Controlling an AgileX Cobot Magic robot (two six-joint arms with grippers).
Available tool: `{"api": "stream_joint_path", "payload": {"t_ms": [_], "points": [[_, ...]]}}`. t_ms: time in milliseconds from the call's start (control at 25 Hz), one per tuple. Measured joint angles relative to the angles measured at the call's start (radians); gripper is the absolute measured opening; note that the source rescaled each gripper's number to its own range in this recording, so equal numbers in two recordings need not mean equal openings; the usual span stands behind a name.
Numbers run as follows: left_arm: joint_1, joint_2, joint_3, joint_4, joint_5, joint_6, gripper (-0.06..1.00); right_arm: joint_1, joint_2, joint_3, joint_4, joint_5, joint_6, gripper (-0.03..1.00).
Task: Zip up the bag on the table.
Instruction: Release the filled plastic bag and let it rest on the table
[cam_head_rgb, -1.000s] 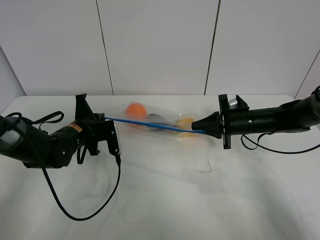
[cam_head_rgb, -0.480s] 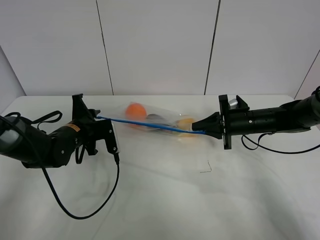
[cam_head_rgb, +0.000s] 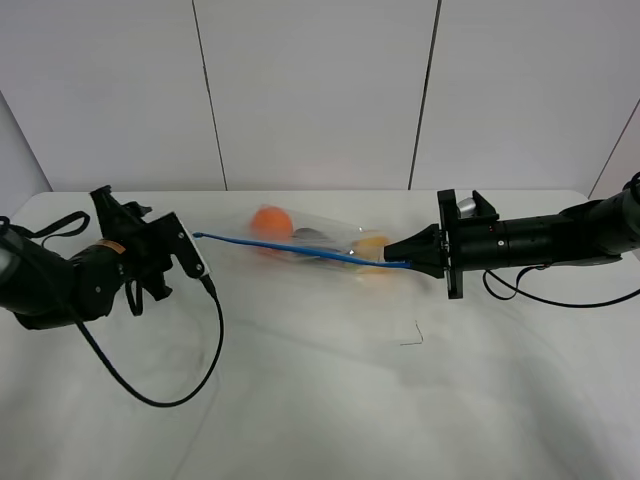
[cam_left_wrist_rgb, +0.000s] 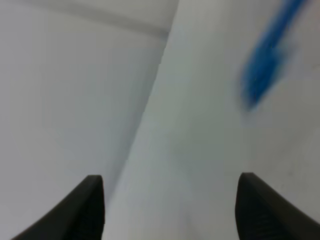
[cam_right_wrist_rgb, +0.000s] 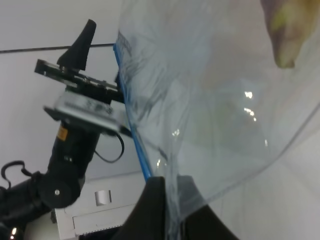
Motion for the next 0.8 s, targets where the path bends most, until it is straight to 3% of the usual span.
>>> {"api": "stream_joint_path", "payload": {"t_ms": [200, 360, 600, 800], "points": [[0.035, 0.0, 0.0, -0.002, -0.001, -0.444, 0.77, 0.0, 0.0, 0.0, 0.0, 0.0, 0.0, 0.0], [0.035, 0.0, 0.0, -0.026, -0.055, -0.689, 0.77, 0.0, 0.0, 0.0, 0.0, 0.0, 0.001, 0.0], [0.035, 0.0, 0.0, -0.158, -0.201, -0.829, 0.77, 0.0, 0.0, 0.0, 0.0, 0.0, 0.001, 0.0], [0.035, 0.0, 0.036, -0.168, -0.222, -0.867, 0.77, 0.0, 0.0, 0.0, 0.0, 0.0, 0.008, 0.0]]}}
